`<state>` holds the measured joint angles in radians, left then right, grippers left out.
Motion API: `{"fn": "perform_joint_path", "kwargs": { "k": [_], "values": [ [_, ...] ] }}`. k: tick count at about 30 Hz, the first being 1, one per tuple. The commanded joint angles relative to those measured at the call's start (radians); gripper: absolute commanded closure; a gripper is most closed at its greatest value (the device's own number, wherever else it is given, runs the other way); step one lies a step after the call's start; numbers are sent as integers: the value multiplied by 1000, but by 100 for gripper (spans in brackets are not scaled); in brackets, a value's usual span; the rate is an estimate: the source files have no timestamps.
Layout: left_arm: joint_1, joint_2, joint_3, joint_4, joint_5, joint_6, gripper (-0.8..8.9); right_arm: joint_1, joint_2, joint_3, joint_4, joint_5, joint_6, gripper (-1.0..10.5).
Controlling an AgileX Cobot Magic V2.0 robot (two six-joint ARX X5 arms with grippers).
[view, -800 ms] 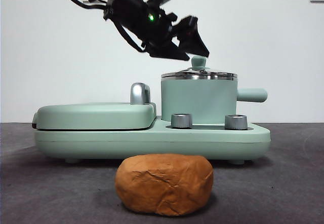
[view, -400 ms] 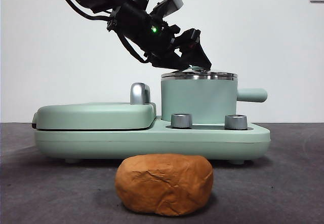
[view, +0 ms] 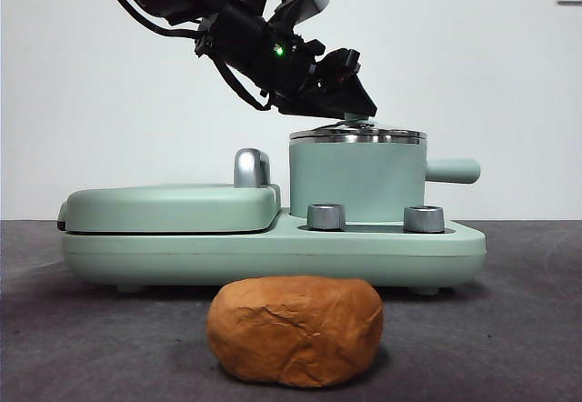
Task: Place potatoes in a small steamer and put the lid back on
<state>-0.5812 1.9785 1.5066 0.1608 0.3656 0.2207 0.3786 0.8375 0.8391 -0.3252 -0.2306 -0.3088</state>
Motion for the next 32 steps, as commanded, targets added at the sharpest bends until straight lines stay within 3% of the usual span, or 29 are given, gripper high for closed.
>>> {"fn": "perform_joint_path", "kwargs": {
  "k": [1, 9, 12, 32],
  "values": [
    [-10, 28, 24, 11, -2, -5, 663, 4, 4, 18, 10, 4, 14, 664],
    [-10, 38, 24, 10, -2, -5, 678, 4, 4, 18, 10, 4, 14, 664],
    [-10, 39, 24, 10, -2, -4, 807, 4, 4, 18, 10, 4, 14, 664],
    [9, -103, 25, -10, -2, -12, 808, 4, 4, 18, 9, 3, 14, 664]
  ]
}}
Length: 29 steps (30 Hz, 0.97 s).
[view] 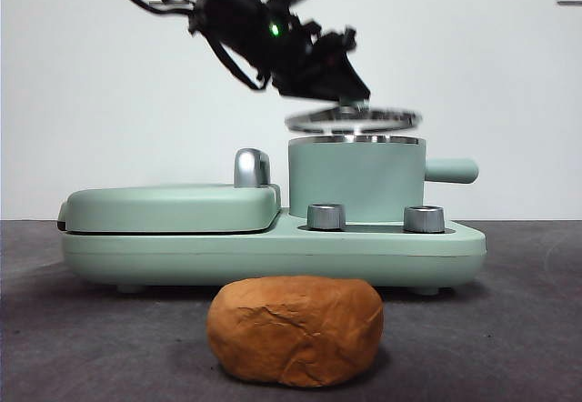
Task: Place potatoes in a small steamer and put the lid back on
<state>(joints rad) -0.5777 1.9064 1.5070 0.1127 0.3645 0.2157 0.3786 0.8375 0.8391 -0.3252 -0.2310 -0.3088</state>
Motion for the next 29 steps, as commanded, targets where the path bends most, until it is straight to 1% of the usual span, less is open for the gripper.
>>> {"fn": "perform_joint_path", "kwargs": {
  "k": [1, 4, 8, 13, 24, 29],
  "values": [
    [11, -40, 24, 35, -1, -8, 808, 4, 4, 18, 9, 4, 14, 664],
    [22, -67, 24, 24, -1, -8, 808, 4, 4, 18, 8, 3, 15, 664],
    [34, -116, 24, -27, -1, -8, 808, 4, 3, 18, 8, 3, 15, 664],
    [50, -205, 24, -108, -1, -8, 808, 5, 4, 18, 8, 2, 14, 664],
    [93, -395, 24, -215, -1, -12, 808, 6, 3, 18, 10, -6, 16, 664],
    [109, -454, 24, -282, -1, -12, 808, 28, 4, 18, 11, -33, 12, 664]
  ]
}}
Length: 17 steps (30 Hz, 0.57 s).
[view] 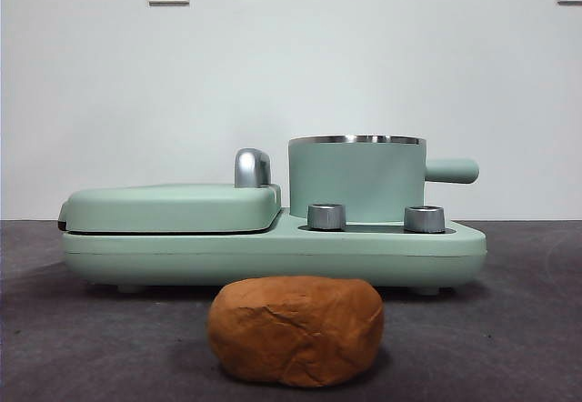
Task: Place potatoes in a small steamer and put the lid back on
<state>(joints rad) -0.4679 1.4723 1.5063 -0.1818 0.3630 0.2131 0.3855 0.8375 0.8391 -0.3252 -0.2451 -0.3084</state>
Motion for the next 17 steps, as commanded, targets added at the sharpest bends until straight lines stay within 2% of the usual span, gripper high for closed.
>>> {"fn": "perform_joint_path", "kwargs": {
  "k": [1, 6, 17],
  "values": [
    [0, -28, 25, -2, 0, -9, 808, 39, 4, 18, 11, -25, 8, 664],
    [3, -54, 25, -69, 0, -9, 808, 157, 5, 18, 2, -27, -37, 588],
    [3, -63, 25, -112, 0, -13, 808, 419, 130, 18, -150, -26, -71, 557]
  ]
}}
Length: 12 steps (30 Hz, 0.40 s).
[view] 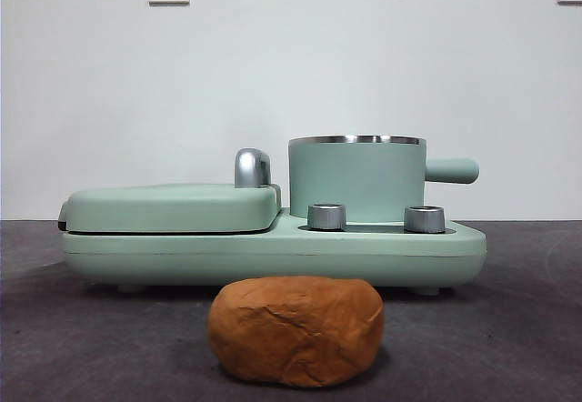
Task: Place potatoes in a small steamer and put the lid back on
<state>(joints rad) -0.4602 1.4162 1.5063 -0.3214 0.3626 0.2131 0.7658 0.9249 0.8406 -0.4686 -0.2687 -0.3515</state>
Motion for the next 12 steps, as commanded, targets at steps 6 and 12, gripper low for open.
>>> {"fn": "perform_joint_path", "kwargs": {
  "k": [6, 12],
  "values": [
    [-5, -7, 25, 27, 1, -13, 808, 107, 206, 16, -8, 8, -36, 550],
    [-5, -7, 25, 27, 1, -12, 808, 150, 351, 16, 2, 16, -58, 495]
  ]
}}
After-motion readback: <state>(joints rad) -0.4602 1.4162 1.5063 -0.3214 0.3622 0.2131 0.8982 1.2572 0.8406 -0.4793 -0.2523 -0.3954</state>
